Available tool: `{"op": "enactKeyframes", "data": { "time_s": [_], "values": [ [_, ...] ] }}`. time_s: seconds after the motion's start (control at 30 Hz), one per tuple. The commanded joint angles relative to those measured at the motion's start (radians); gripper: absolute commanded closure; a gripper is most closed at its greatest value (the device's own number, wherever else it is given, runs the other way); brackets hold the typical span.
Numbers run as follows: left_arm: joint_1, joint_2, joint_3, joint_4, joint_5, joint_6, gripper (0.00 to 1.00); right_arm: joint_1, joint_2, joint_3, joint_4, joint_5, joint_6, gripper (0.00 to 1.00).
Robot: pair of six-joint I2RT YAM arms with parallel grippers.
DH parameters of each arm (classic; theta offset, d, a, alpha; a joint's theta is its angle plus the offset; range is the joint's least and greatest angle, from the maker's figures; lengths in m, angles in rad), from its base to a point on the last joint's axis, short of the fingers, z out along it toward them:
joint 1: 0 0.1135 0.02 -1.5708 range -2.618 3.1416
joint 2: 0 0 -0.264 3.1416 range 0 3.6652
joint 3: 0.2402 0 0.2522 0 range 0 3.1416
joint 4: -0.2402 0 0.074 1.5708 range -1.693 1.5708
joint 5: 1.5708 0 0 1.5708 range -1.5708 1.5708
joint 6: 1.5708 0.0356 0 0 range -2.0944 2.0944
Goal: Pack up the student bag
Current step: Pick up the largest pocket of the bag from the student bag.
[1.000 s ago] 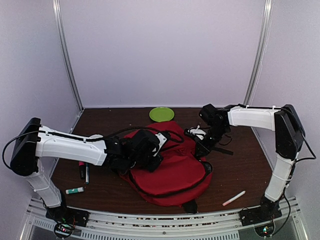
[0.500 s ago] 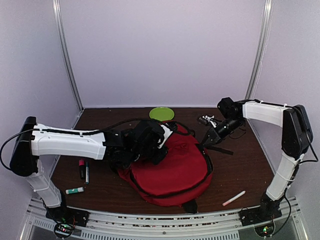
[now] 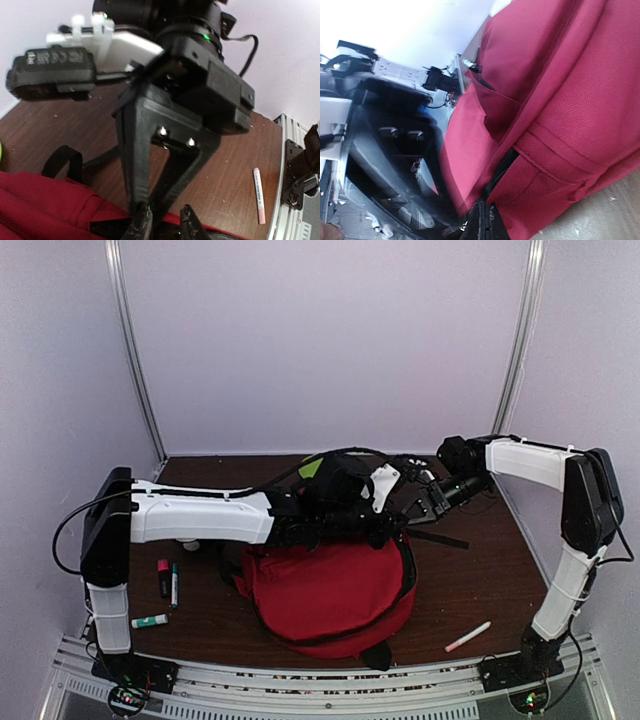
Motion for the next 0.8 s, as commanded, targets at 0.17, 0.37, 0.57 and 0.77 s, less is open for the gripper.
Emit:
{"op": "enactKeyframes", "data": {
  "time_s": [0.17,0.37,0.57,0.77],
  "values": [
    [0.018,-0.003,-0.053,0.063,0.081,-0.115,0.74,-0.022,0.072,0.157,-0.367,-0.189,-0.3,1.0],
    [0.018,0.009,-0.052,0.015,0.057,-0.163,0.6,-0.023,0.062,0.187,-0.427,-0.2,-0.373,1.0],
    [0.027,0.072,0.031,-0.061,-0.009,-0.2,0.73,-0.017,0.046,0.18,-0.422,-0.193,-0.377,1.0],
    [0.034,0.072,0.028,-0.069,-0.068,-0.241,1.0,-0.016,0.036,0.164,-0.414,-0.186,-0.381,1.0]
  ]
}}
